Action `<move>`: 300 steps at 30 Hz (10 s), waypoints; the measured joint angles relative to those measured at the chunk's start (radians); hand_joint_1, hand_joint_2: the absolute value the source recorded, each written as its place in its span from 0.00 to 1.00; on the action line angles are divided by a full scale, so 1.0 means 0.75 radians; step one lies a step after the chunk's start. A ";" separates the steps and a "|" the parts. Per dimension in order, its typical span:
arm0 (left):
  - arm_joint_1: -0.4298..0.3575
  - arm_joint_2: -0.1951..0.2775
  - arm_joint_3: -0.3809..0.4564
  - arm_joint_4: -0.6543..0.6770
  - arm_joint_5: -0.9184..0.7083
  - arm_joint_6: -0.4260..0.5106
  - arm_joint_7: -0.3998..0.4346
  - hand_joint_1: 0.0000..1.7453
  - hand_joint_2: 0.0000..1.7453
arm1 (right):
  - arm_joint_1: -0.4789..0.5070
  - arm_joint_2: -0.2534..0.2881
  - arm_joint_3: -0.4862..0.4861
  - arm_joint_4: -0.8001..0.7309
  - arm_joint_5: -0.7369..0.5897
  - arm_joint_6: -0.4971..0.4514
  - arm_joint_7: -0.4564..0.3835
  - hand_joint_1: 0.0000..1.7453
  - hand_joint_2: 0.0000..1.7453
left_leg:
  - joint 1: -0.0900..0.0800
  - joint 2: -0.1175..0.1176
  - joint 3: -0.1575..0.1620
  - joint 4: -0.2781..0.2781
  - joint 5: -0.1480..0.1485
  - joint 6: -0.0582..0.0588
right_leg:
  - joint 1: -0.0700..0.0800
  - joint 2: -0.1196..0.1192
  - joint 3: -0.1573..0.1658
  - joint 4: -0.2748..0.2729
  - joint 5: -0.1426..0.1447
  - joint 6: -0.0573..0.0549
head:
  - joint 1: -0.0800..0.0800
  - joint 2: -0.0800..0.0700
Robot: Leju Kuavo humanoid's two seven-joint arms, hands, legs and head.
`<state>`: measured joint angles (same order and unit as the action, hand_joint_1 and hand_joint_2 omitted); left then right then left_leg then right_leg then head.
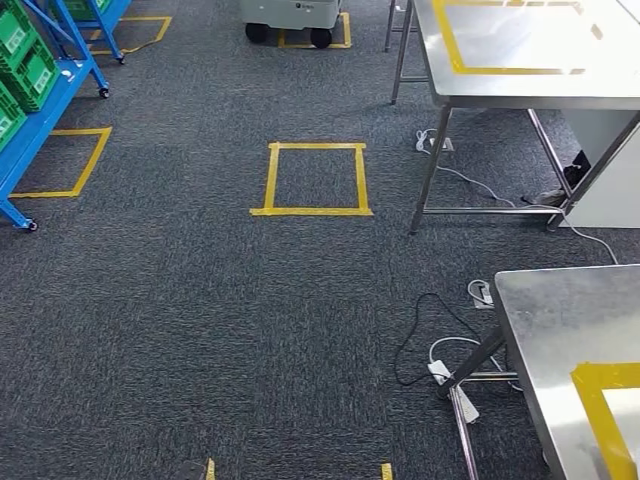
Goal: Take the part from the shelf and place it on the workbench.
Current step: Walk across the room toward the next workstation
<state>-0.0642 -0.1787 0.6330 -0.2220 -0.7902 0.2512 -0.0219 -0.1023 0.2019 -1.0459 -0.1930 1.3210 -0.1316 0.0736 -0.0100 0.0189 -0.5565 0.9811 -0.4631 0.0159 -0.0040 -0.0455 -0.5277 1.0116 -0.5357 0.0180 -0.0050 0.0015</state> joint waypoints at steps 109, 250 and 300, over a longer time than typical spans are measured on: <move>-0.004 -0.017 -0.027 0.001 -0.078 -0.023 0.017 0.00 0.00 | 0.018 -0.005 0.119 -0.001 0.150 -0.025 0.051 0.00 0.00 | 0.010 -0.078 -0.076 0.161 -0.080 -0.049 | -0.023 0.083 -0.015 -0.013 0.051 -0.024 | -0.005 0.000; -0.009 -0.020 -0.024 0.004 -0.146 -0.046 0.023 0.00 0.00 | -0.002 -0.012 -0.030 -0.001 -0.048 0.027 -0.069 0.00 0.00 | 0.018 -0.035 -0.156 0.391 -0.161 -0.037 | -0.015 0.071 -0.026 -0.002 0.053 -0.019 | 0.014 0.000; -0.011 -0.024 0.025 0.004 -0.147 0.027 0.084 0.00 0.00 | -0.006 -0.008 -0.030 0.000 -0.016 -0.039 -0.028 0.00 0.00 | -0.010 -0.049 -0.003 0.020 0.002 0.009 | -0.019 0.094 -0.017 -0.037 0.072 0.023 | 0.018 0.000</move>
<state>-0.0728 -0.1969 0.6518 -0.2190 -0.9005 0.2713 0.0413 -0.1068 0.1961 -1.0681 -0.1930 1.3093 -0.1606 0.0525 -0.0177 -0.0177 -0.5588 0.9960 -0.4616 0.0229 -0.0186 0.0250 -0.5405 0.9842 -0.4820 0.0352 0.0087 0.0015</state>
